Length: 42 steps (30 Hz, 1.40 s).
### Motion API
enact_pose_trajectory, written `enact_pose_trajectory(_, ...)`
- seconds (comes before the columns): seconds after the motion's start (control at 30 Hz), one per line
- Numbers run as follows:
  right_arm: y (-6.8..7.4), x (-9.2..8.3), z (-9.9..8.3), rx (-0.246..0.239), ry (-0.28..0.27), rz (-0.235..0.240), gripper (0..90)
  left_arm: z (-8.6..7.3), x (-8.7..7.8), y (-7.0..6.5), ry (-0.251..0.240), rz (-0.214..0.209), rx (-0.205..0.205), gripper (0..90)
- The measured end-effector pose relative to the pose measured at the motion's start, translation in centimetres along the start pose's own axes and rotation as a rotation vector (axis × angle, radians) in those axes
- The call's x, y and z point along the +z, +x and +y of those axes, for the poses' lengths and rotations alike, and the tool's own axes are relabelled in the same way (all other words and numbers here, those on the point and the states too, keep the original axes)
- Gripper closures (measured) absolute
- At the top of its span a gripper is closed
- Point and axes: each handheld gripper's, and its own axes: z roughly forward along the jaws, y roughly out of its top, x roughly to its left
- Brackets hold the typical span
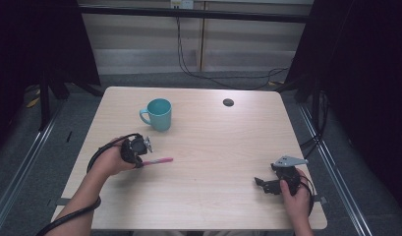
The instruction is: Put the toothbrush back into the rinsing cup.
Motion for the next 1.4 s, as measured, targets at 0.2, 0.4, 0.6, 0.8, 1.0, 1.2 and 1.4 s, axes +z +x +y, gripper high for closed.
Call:
enact_pose_trajectory(0.2, 0.0, 0.0, 0.0, 0.0, 0.0, 0.0, 9.6, -0.2, 0.0, 0.1, -0.013, -0.003, -0.034, 80.0)
enact_pose_trajectory(0.4, 0.0, 0.0, 0.0, 0.0, 0.0, 0.0, 9.5, 0.2, -0.3, -0.1, -0.04, -0.042, -0.09, 80.1)
enact_pose_trajectory(0.6, 0.0, 0.0, 0.0, -0.001, 0.0, 0.001, 9.5, 1.0, -1.6, -0.3, -0.057, -0.028, -0.088, 80.1)
enact_pose_trajectory(0.8, 0.0, 0.0, 0.0, -0.004, 0.001, -0.003, 9.1, 1.5, -2.4, -0.5, -0.045, -0.034, -0.092, 80.1)
enact_pose_trajectory(1.0, 0.0, 0.1, 0.0, -0.007, 0.0, -0.002, 9.0, 1.7, -3.1, -0.8, -0.043, -0.032, -0.106, 80.1)
enact_pose_trajectory(1.2, 0.0, 0.0, 0.0, -0.007, 0.0, -0.002, 9.1, 2.4, -3.3, -1.3, -0.06, -0.041, -0.115, 80.1)
enact_pose_trajectory(1.4, 0.0, 0.1, 0.0, -0.006, 0.0, -0.002, 9.1, 3.5, -3.5, -1.7, -0.079, -0.041, -0.094, 80.1)
